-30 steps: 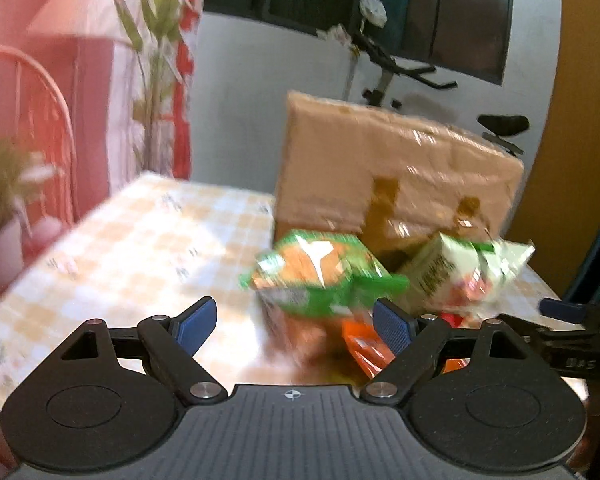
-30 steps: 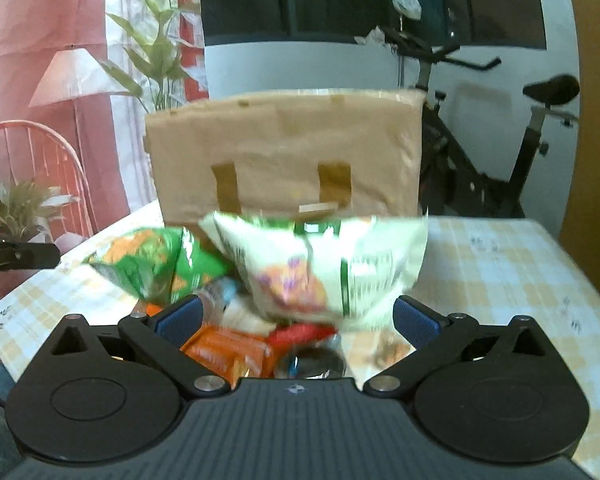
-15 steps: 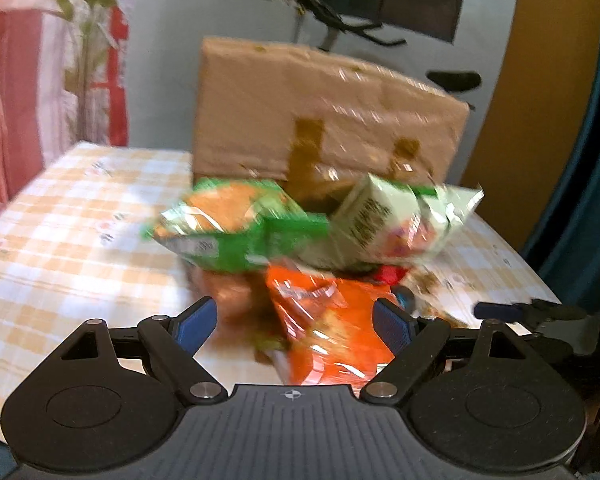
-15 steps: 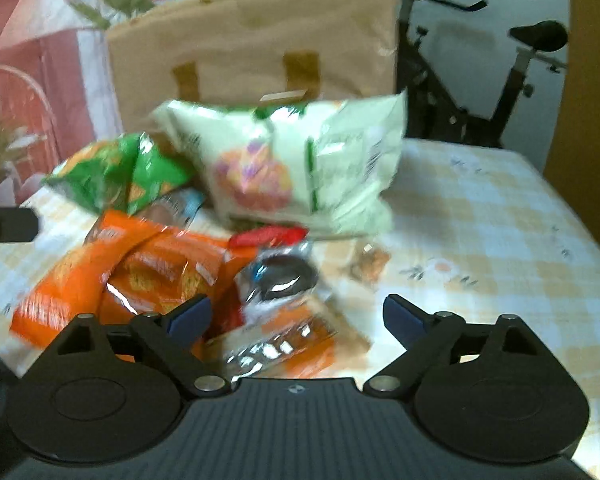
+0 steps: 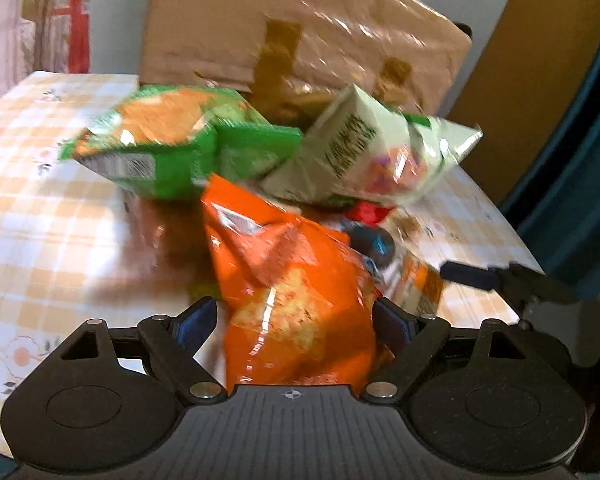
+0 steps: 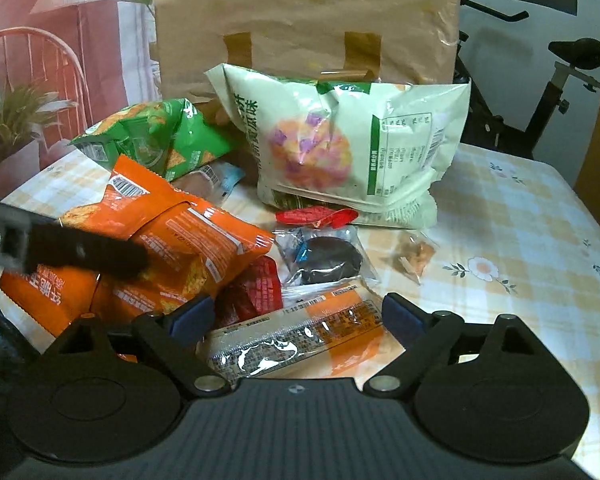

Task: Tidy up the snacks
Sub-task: 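Grasp the orange chip bag with the left tool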

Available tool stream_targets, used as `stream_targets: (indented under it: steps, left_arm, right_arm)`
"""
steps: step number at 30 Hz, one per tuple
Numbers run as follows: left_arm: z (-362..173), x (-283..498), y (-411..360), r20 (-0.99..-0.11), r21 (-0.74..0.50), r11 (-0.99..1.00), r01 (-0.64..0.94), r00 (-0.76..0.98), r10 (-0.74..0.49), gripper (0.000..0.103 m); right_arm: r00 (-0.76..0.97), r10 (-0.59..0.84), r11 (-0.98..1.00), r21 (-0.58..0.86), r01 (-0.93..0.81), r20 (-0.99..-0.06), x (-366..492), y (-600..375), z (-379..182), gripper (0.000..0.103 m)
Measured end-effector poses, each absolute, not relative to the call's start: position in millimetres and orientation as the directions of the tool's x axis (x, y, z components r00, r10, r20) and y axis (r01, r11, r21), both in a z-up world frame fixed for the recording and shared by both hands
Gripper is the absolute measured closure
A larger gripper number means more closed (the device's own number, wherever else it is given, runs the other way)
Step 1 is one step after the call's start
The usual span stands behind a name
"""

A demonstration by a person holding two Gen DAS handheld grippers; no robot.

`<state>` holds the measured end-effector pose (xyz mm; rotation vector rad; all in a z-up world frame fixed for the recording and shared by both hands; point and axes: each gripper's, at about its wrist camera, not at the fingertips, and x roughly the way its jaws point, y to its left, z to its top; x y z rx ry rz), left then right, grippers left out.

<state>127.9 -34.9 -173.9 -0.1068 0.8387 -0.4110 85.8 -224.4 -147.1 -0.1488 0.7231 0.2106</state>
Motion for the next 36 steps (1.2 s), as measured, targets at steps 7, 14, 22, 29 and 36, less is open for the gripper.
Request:
stream_targets:
  steps: [7,14,22,29,36]
  left_arm:
    - [-163.1,118.3,-26.1,-0.636,-0.242,0.920,0.307,0.666,-0.389,0.049]
    - [-146.1,102.6,-7.4,-0.593,-0.232,0.936,0.264,0.725,-0.351,0.049]
    - [-137.5,93.6,7.7,-0.587,-0.221,0.957,0.185,0.759,-0.283,0.049]
    - [-130.4,82.6,29.5,-0.577,-0.212,0.976,0.047,0.800,-0.164,0.049]
    - [-130.0,84.0,34.9,-0.579,-0.207,0.978,-0.003,0.807,-0.120,0.049]
  right_arm:
    - [0.734,0.165,0.965,-0.047,-0.259,-0.659,85.4,-225.2,-145.2,0.011]
    - [0.773,0.155,0.982,0.007,-0.191,-0.615,83.6,-240.1,-136.7,0.014]
    - [0.779,0.130,0.988,0.010,-0.157,-0.613,84.9,-244.7,-136.4,0.020]
    - [0.785,0.149,0.984,0.008,-0.181,-0.601,82.1,-242.0,-134.7,0.026]
    - [0.771,0.212,0.966,0.009,-0.259,-0.600,79.6,-231.3,-133.1,0.040]
